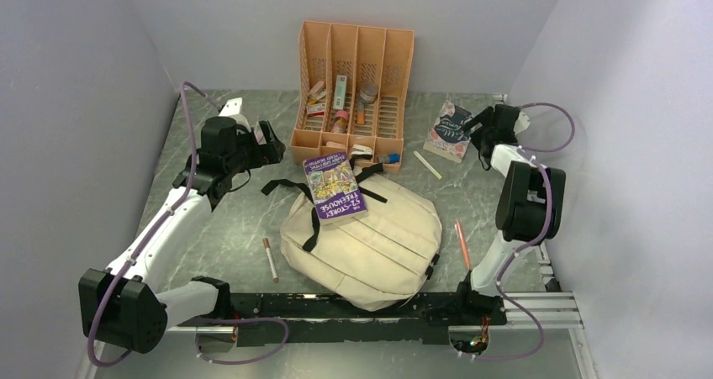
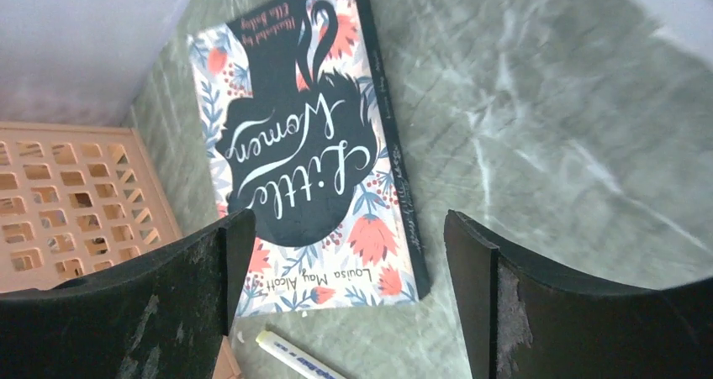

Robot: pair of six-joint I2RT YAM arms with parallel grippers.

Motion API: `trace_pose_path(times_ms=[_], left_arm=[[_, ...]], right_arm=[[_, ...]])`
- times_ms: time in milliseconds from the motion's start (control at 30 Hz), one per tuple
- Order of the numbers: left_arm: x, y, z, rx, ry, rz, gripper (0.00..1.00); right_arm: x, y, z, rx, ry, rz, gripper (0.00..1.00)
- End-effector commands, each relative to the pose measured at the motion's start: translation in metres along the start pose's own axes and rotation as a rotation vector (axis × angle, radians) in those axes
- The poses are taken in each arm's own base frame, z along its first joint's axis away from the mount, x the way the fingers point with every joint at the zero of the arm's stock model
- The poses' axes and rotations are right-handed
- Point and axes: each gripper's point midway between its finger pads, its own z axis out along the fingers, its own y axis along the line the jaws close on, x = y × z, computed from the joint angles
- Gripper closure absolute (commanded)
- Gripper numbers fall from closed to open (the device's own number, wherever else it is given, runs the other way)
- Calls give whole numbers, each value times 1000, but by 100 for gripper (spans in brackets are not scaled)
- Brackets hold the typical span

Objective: Pack the student bag
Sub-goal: Place the book at the center of the board.

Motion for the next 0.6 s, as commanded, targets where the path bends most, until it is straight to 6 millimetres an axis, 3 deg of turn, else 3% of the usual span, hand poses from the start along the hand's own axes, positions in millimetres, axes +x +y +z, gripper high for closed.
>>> trace_pose_path(times_ms=[0,100,200,400,567], left_arm=[[-1,-7,4,64,-3,-40,3],[5,-8,8,81,18,-51,3],[16,-14,13,127,51,-62,3],[44,-41,27,203,129,-49,3],[68,-51,35,197,159,-46,3]], right_arm=[[-46,-7,-44,89,-150,-75,13],[-40,14,-75,-22,-147,-73,13],[-13,54,-104,-200,-70,-106,14],[78,133,-165,-474,132,-273,15],[158,151,-205,-677,345,-343,18]])
